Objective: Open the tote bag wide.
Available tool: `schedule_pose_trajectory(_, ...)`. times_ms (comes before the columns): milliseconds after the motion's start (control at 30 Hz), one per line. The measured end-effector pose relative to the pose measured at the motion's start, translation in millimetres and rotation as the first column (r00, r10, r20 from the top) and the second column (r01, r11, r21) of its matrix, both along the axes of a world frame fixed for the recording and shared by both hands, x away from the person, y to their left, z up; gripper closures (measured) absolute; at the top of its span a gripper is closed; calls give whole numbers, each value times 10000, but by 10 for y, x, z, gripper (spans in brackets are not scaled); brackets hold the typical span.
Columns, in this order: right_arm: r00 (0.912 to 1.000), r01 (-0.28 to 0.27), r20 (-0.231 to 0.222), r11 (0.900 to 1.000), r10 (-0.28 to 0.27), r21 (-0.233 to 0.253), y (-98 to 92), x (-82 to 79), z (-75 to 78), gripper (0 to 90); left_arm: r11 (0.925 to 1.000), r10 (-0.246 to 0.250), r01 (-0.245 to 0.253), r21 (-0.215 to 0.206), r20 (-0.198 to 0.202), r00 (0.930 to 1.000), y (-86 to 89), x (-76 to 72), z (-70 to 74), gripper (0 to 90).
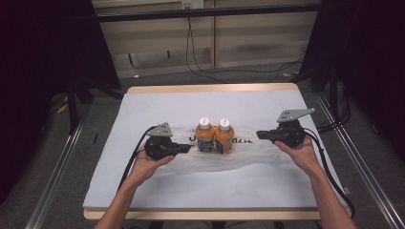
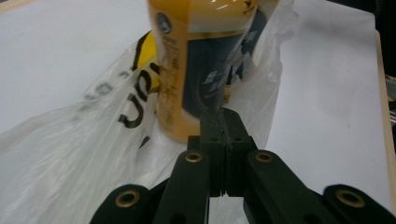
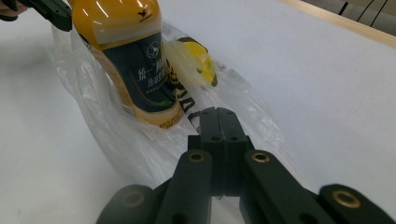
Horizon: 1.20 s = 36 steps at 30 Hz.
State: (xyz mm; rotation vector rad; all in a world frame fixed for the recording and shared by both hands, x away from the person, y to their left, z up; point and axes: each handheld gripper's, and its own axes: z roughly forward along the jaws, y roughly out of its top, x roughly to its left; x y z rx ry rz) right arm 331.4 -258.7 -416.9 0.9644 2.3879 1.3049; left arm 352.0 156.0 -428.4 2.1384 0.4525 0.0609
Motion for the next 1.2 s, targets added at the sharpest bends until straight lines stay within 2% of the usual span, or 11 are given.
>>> schedule_pose_trajectory(100, 10000, -52, -39, 10000, 52, -20, 65, 12, -5, 900, 9999, -83, 83, -88, -46, 10000, -83, -17, -13, 895)
schedule_pose_trajectory(133, 10000, -55, -39, 10000, 54, -76, 91, 22, -6, 900, 9996, -172, 170, -243, -94, 9998, -126, -13, -23, 895)
schedule_pose_trajectory(333, 9995, -274, -132, 9996, 273, -89, 267, 103, -25, 900, 9989, -431, 430, -175, -76, 9990, -290, -32, -47, 894)
schedule_pose_trajectory(533, 9981, -577, -225, 9979, 570, -295, 441, 152, -54, 900, 9985, -349, 347, -418, -40, 9994, -382, -46, -52, 895)
schedule_pose_trajectory(600, 9978, -621, -247, 9976, 613, -313, 491, 173, -69, 900, 9981, -527, 526, -307, -13, 9986, -431, -58, -66, 896)
schedule_pose_trajectory(667, 9977, -614, -313, 9972, 601, -428, 532, 212, -93, 900, 9980, -536, 536, -326, 16, 9986, -478, -69, -83, 897)
schedule_pose_trajectory(867, 9961, -700, -563, 9964, 673, -479, 638, 322, -151, 900, 9986, -520, 520, -42, 98, 9986, -590, -65, -142, 897)
schedule_pose_trajectory(967, 9952, -729, -703, 9956, 687, -593, 669, 372, -216, 900, 9989, -427, 426, -174, -32, 9991, -616, -30, -182, 895)
schedule_pose_trajectory(1067, 9930, -849, -892, 9926, 772, -864, 705, 394, -283, 900, 9984, -471, 470, 315, 45, 9989, -660, -26, -233, 887)
schedule_pose_trajectory(1200, 9912, -861, -1086, 9916, 755, -969, 728, 423, -345, 900, 9962, -558, 556, 664, 13, 9984, -704, -34, -335, 891)
